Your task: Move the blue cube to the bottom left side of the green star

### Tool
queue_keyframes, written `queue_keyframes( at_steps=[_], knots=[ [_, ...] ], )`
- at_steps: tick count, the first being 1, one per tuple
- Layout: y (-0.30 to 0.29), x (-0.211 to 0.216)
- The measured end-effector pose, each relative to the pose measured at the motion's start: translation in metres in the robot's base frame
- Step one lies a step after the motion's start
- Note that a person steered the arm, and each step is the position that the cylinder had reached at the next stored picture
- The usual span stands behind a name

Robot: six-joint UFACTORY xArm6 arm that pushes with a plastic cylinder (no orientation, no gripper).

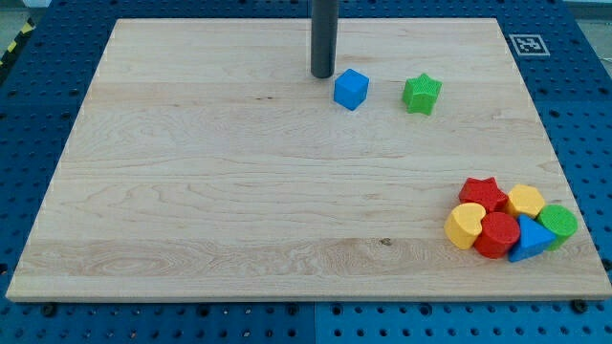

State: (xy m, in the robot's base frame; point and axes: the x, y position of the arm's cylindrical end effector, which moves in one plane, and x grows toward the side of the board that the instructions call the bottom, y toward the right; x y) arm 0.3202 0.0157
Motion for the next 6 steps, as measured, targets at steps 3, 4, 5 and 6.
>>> queue_keyframes(
  at_steps=[3, 4, 5, 6],
  knots=[
    [0.046, 0.033],
    [0.043, 0.057],
    [0.047, 0.059],
    [0.050, 0.058]
  ],
)
